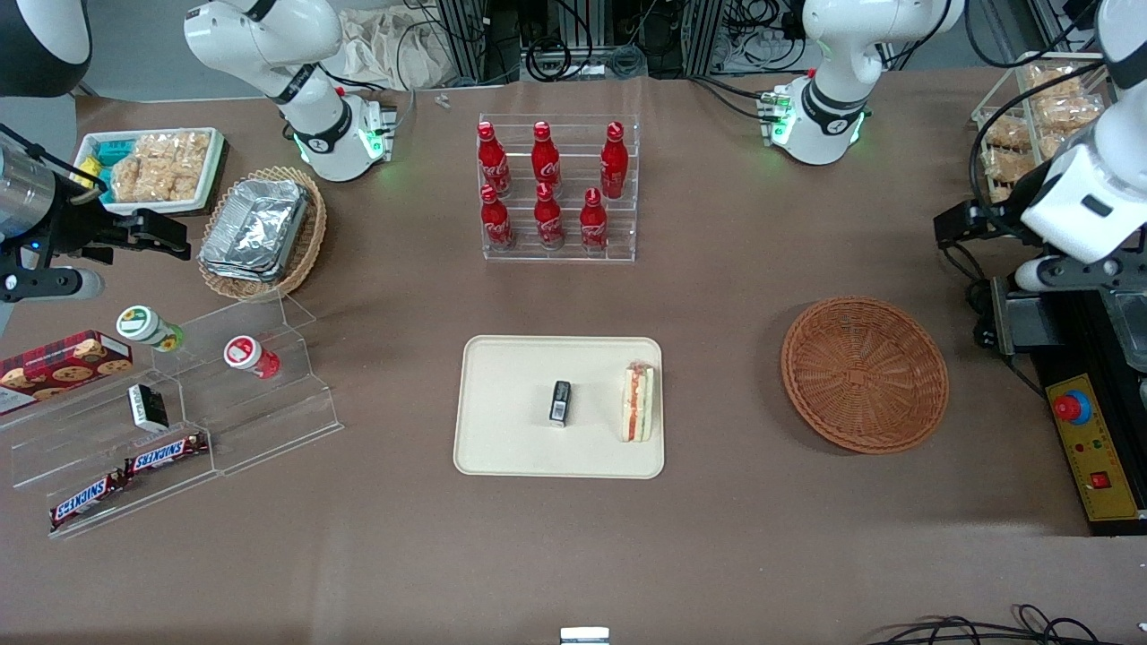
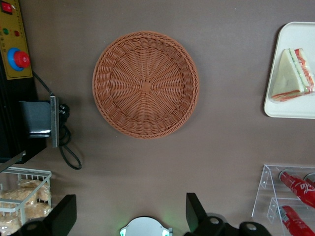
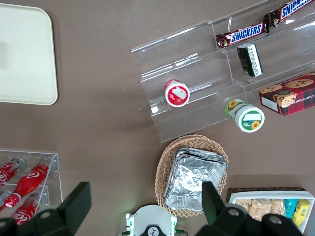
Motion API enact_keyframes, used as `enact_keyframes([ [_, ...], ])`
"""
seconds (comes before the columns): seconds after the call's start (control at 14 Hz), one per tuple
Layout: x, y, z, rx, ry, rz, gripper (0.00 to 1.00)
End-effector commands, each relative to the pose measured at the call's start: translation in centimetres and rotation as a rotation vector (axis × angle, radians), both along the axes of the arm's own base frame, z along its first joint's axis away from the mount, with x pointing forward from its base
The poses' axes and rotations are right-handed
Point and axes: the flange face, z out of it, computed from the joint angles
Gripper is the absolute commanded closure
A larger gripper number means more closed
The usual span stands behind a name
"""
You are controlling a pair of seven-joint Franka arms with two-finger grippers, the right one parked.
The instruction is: Place sandwich from basket to tray
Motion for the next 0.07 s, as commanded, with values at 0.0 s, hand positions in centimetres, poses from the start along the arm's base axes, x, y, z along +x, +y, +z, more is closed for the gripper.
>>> enact_keyframes([
  [0.0, -0.4, -0.77, 0.53, -0.005, 0.002, -0.024, 0.0],
])
